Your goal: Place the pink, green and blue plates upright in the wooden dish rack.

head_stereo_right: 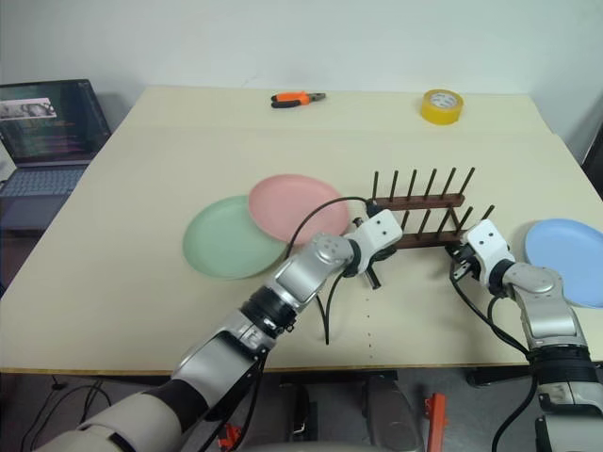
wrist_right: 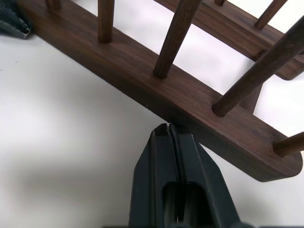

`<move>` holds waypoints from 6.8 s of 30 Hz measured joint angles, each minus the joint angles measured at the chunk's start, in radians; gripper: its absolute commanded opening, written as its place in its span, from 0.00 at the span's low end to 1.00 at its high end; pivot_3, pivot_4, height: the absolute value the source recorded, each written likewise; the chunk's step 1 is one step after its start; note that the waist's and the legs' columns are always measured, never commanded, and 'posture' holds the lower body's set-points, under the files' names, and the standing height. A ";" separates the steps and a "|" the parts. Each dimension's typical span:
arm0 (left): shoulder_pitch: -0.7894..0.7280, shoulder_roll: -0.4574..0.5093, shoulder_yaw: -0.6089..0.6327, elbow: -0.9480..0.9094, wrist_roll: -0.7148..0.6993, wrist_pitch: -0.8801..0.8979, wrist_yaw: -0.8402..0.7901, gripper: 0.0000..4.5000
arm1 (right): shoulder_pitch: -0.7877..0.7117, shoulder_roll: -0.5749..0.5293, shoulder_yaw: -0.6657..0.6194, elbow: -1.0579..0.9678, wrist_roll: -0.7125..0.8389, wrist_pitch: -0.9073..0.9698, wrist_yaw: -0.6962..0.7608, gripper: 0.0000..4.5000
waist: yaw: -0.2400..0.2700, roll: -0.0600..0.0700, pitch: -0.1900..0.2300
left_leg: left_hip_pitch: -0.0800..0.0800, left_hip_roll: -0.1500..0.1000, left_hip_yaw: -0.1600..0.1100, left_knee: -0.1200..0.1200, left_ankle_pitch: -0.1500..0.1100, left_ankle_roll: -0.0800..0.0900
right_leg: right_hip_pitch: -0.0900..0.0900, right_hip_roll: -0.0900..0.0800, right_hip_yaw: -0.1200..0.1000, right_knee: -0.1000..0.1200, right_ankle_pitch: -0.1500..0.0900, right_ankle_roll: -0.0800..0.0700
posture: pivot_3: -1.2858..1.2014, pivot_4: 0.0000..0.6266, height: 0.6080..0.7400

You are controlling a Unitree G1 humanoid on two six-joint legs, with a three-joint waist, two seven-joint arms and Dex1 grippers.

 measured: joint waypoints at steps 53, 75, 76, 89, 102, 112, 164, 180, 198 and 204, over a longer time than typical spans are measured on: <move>-0.113 0.259 0.100 -0.589 -0.001 0.311 -0.220 0.60 | 0.114 -0.302 -0.054 -0.522 0.287 0.332 0.369 0.44 | 0.003 0.002 0.001 | -0.012 0.001 -0.001 0.000 0.000 0.000 | -0.012 0.000 -0.002 0.001 0.000 0.002 | 0.52 0.24 1.00; -0.453 0.607 0.262 0.440 -0.026 -0.100 -0.447 1.00 | -0.134 -0.207 0.044 -0.580 0.332 0.339 0.300 0.99 | 0.033 0.001 0.003 | -0.019 0.000 0.002 0.002 -0.001 0.002 | -0.015 -0.001 -0.006 0.000 0.000 0.004 | 0.52 0.24 1.00; -0.476 0.590 0.261 0.503 -0.017 -0.126 -0.453 1.00 | -0.133 -0.207 0.045 -0.580 0.331 0.338 0.298 0.99 | 0.034 0.001 0.003 | -0.020 0.000 0.002 0.002 -0.001 0.002 | -0.016 0.000 -0.006 0.000 0.000 0.004 | 0.52 0.24 1.00; -0.579 0.500 0.258 0.820 0.102 -0.269 -0.413 1.00 | -0.059 -0.204 0.041 -0.645 0.335 0.348 0.234 0.99 | 0.030 0.001 0.003 | -0.020 0.001 0.000 0.004 -0.001 0.002 | -0.017 0.000 -0.006 0.002 0.001 0.004 | 0.52 0.24 1.00; -0.576 0.462 0.284 0.833 0.122 -0.307 -0.324 0.80 | 0.005 -0.203 0.024 -0.697 0.341 0.380 0.170 1.00 | 0.028 0.001 0.003 | -0.019 0.000 0.000 0.005 -0.001 0.002 | -0.016 0.001 -0.005 0.003 0.001 0.005 | 0.52 0.24 1.00; -0.560 0.462 0.284 0.850 0.123 -0.307 -0.310 0.01 | 0.003 -0.203 0.025 -0.698 0.341 0.380 0.164 1.00 | 0.029 0.001 0.003 | -0.020 0.000 0.001 0.006 -0.001 0.002 | -0.016 0.000 -0.005 0.003 0.001 0.005 | 0.52 0.24 1.00; -0.591 0.455 0.422 0.862 0.096 -0.235 -0.224 0.83 | 0.044 -0.130 0.075 -0.748 0.303 0.418 0.088 1.00 | 0.028 0.001 0.002 | -0.021 0.001 0.001 0.016 -0.001 0.003 | -0.013 0.001 -0.006 0.005 0.005 0.008 | 0.52 0.24 1.00; -0.531 0.442 0.414 0.870 0.121 -0.214 -0.224 0.83 | 0.064 -0.131 0.075 -0.785 0.304 0.450 0.083 1.00 | 0.029 0.000 0.002 | -0.021 0.001 0.001 0.016 -0.001 0.003 | -0.013 0.001 -0.006 0.005 0.006 0.008 | 0.52 0.24 1.00; -0.532 0.432 0.430 0.867 0.115 -0.223 -0.227 0.01 | 0.059 -0.133 0.075 -0.786 0.302 0.450 0.076 1.00 | 0.029 0.000 0.001 | -0.021 0.001 0.001 0.016 -0.001 0.003 | -0.013 0.001 -0.006 0.005 0.006 0.008 | 0.52 0.24 1.00; -0.532 0.432 0.439 0.868 0.110 -0.221 -0.228 0.01 | 0.059 -0.133 0.075 -0.781 0.302 0.448 0.080 1.00 | 0.029 0.000 0.001 | -0.021 0.001 0.001 0.016 -0.001 0.003 | -0.013 0.001 -0.006 0.005 0.006 0.008 | 0.52 0.24 1.00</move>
